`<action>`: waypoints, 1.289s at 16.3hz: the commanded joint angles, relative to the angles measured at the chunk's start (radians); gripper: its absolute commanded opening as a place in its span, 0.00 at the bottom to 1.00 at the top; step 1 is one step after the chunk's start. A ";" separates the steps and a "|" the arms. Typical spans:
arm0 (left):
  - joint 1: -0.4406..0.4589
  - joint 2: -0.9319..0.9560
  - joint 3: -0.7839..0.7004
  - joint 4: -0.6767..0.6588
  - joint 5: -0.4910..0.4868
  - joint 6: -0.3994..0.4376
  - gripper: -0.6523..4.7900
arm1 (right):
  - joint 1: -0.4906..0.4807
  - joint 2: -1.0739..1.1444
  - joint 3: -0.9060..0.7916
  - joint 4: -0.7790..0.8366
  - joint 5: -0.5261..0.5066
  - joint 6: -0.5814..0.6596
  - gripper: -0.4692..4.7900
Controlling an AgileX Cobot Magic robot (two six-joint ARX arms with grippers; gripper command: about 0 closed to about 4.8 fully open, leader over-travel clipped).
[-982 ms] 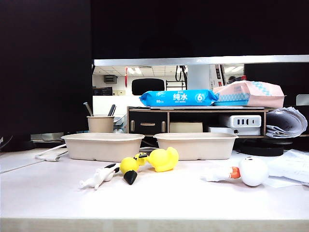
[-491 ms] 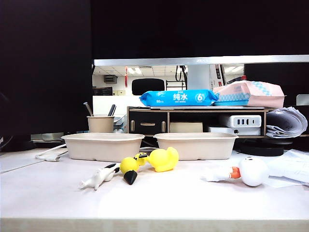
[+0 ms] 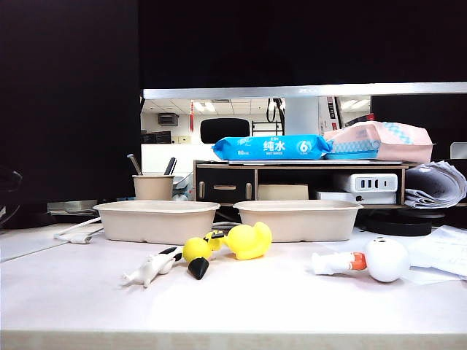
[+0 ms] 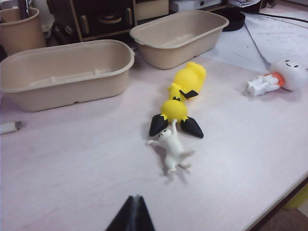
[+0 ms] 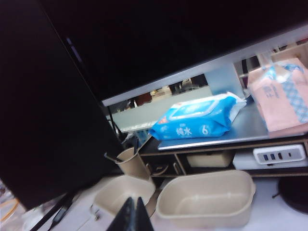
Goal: Put the dolls with similar colors into the same paper box, while dolls with different colors go into separate paper boxes.
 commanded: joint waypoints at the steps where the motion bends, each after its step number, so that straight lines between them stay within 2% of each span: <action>1: 0.000 0.002 0.001 0.009 0.000 0.000 0.11 | 0.049 0.241 0.118 -0.043 -0.098 -0.114 0.08; 3: 0.000 0.002 0.001 0.009 0.000 0.000 0.11 | 0.151 0.476 0.203 -0.045 -0.096 -0.198 0.08; 4: 0.000 0.002 0.001 0.010 0.000 0.000 0.11 | 0.237 0.631 0.260 -0.047 -0.085 -0.248 0.08; 6: 0.001 0.002 0.001 0.009 0.000 0.000 0.11 | 0.428 0.947 0.396 -0.071 0.040 -0.342 0.08; 8: 0.001 0.002 0.001 0.009 0.000 0.000 0.11 | 0.518 1.208 0.552 -0.160 0.097 -0.429 0.10; 9: 0.001 0.002 0.001 0.009 0.000 0.000 0.11 | 0.545 1.353 0.669 -0.261 0.129 -0.435 0.39; 10: 0.001 0.002 0.001 0.009 0.000 0.000 0.11 | 0.552 1.439 0.746 -0.336 0.162 -0.438 0.62; 11: 0.001 0.002 0.001 0.009 0.000 0.000 0.11 | 0.552 1.511 0.809 -0.389 0.169 -0.438 0.75; 13: 0.001 0.002 0.001 0.009 0.000 0.000 0.11 | 0.552 1.619 0.887 -0.433 0.166 -0.439 0.86; 14: 0.002 0.001 0.001 0.010 0.000 0.000 0.11 | 0.551 1.654 0.906 -0.438 0.169 -0.439 0.95; 15: 0.001 0.001 0.001 0.009 0.000 0.000 0.11 | 0.552 1.664 0.906 -0.430 0.169 -0.439 0.98; 21: 0.001 0.001 0.001 0.009 0.000 0.000 0.11 | 0.558 1.698 0.906 -0.357 0.200 -0.439 0.98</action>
